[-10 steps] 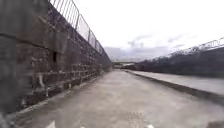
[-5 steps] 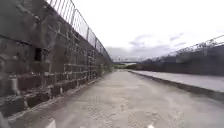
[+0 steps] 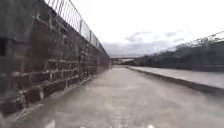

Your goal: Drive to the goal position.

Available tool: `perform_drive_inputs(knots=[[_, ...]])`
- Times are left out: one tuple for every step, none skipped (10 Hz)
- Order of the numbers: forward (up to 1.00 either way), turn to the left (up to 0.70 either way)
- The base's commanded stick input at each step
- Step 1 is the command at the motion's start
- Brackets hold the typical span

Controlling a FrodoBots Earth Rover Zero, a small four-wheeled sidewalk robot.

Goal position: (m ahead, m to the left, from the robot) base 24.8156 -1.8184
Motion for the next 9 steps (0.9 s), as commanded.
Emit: perform_drive_inputs(knots=[[1.0,0.0],[1.0,0.0],[1.0,0.0],[1.0,0.0],[1.0,0.0],[1.0,0.0],[1.0,0.0],[1.0,-0.27],[1.0,-0.27]])
